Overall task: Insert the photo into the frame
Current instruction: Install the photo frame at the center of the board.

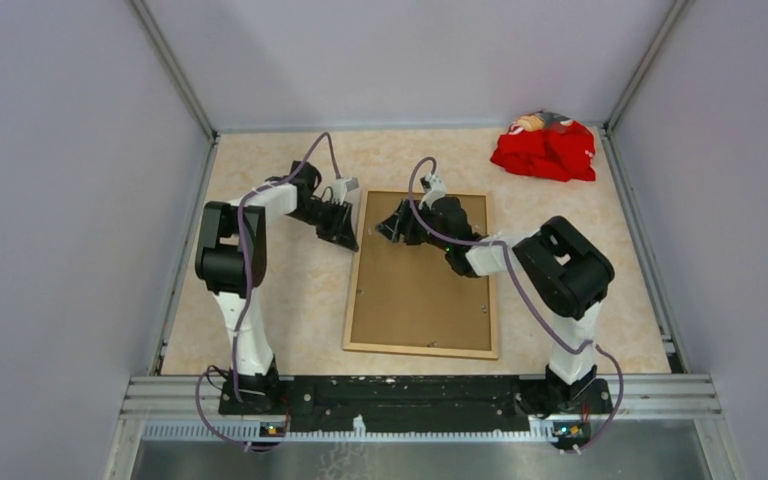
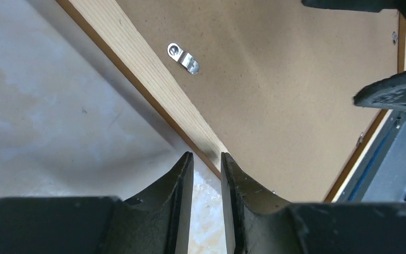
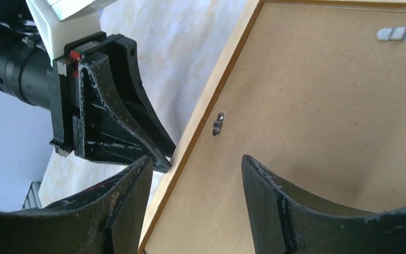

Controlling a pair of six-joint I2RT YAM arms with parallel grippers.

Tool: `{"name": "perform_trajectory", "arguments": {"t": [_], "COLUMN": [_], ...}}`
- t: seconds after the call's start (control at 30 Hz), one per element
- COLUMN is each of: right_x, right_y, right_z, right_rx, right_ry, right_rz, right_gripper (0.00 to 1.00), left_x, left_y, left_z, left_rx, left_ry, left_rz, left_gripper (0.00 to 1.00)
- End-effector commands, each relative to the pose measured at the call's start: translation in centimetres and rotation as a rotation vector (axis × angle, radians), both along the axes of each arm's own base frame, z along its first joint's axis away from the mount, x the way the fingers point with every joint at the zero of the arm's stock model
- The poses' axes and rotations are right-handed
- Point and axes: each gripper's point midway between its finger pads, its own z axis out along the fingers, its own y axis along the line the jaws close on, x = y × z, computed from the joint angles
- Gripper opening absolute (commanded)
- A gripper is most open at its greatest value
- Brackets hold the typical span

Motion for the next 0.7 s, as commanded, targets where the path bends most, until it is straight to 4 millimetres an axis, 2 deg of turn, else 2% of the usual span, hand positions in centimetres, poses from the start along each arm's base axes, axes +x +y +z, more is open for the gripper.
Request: {"name": "perform_trajectory", "arguments": {"t": [0.0,0.2,0.33,0.67], "right_x": [0.3,1.3,1.8,1.2], "right_y": [2.0,3.0,3.8,4.8], "right_z": [-0.4,-2.3,-2.8,-4.2], "right_rx": [0.026,0.004,0.001,0.018], "right_ry": [0.019,0.063,0.077,0.127], "right_rz": [0.066,0.094,0.119,0.170], "right_gripper": [0.63,0.63,0.62,0.59], "left_x": [0.4,0.1,-0.1,-0.4], "left_y": [-0.9,-0.9,-0.8,-0.6], "left_z": [0.3,-0.4,-0.5,-0.7], "left_rx": [-0.065,-0.061,-0.057,-0.050], "left_ry": [0.042,0.060,0.062,0.052], "left_rz": [0.009,0.004,0.002,-0.005], "left_gripper": [0.32,0.29,0.28,0.26]}}
